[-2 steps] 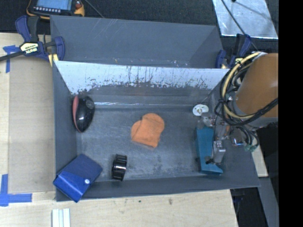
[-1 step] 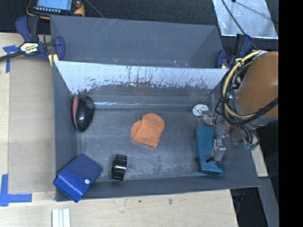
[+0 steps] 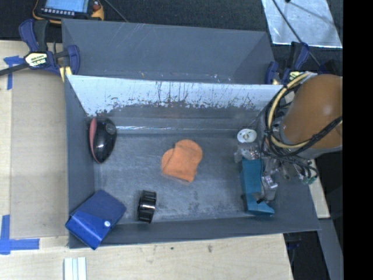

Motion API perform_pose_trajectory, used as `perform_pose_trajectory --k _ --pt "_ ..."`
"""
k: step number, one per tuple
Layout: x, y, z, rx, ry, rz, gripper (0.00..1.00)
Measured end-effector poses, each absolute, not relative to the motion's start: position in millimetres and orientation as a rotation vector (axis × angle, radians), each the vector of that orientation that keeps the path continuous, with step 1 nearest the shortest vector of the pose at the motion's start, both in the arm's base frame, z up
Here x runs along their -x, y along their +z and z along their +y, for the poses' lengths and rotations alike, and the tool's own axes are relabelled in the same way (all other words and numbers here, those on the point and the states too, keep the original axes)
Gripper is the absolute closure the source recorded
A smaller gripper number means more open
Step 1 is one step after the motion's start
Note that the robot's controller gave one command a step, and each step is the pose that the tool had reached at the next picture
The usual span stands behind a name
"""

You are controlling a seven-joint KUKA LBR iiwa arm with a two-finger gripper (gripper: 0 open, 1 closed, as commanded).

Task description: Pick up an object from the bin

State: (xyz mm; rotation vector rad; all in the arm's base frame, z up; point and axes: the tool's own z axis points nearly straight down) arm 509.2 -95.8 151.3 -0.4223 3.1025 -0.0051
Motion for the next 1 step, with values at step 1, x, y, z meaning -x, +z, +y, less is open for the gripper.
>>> perform_pose_trajectory --k 1 --pt "-501.6 141.9 -121.2 0.679 0.001 3.067 0.0"
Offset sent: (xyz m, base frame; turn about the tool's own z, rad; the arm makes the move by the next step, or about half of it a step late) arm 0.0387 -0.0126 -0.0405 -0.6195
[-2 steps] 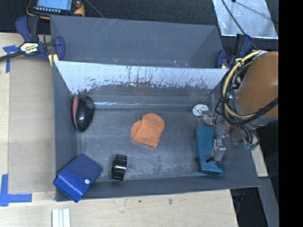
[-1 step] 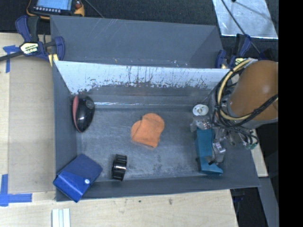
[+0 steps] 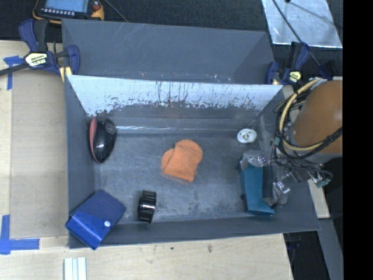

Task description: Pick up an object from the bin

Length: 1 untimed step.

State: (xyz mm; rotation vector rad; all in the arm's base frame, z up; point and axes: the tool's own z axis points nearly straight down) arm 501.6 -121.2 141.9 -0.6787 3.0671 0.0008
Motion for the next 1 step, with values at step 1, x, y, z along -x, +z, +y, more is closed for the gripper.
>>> perform_pose_trajectory --k 1 --pt "-532.7 124.5 -113.6 1.193 -0.003 2.901 0.0"
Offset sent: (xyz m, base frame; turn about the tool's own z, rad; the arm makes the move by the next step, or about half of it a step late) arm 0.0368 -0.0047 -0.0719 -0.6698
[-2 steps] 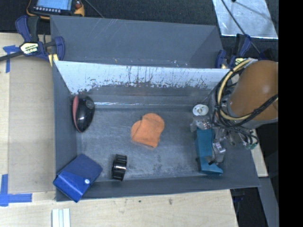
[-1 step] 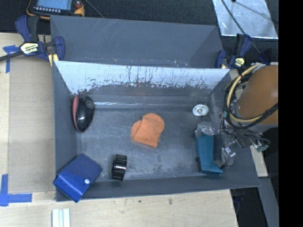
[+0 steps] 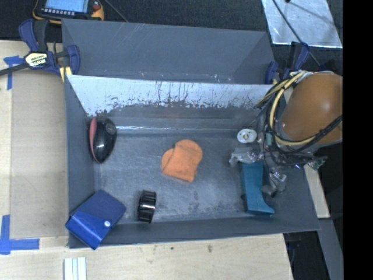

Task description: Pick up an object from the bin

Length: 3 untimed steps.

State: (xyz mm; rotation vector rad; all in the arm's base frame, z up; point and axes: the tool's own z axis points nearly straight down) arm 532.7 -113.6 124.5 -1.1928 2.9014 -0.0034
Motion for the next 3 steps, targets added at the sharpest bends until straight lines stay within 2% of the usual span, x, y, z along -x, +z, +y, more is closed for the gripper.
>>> perform_pose_trajectory --k 1,2,3 --pt "-539.8 71.7 -121.0 1.642 0.011 2.671 0.0" --pt "-541.6 70.8 -111.5 2.062 -0.003 2.361 1.0" --pt "-541.6 70.8 -111.5 2.062 -0.003 2.361 1.0"
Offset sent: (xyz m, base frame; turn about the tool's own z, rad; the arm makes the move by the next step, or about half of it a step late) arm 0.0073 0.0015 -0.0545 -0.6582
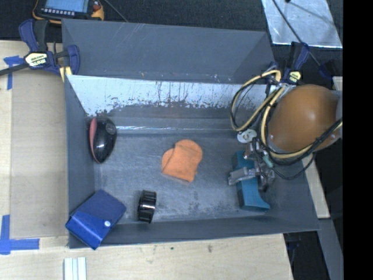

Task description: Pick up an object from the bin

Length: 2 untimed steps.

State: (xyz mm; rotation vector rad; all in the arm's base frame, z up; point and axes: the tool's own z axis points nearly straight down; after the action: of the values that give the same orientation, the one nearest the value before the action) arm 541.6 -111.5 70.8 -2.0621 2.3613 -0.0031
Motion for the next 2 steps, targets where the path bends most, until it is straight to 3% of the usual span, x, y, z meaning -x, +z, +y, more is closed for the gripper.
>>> perform_pose_trajectory --k 2 --pt "-538.2 92 -111 2.068 0.01 2.367 1.0"
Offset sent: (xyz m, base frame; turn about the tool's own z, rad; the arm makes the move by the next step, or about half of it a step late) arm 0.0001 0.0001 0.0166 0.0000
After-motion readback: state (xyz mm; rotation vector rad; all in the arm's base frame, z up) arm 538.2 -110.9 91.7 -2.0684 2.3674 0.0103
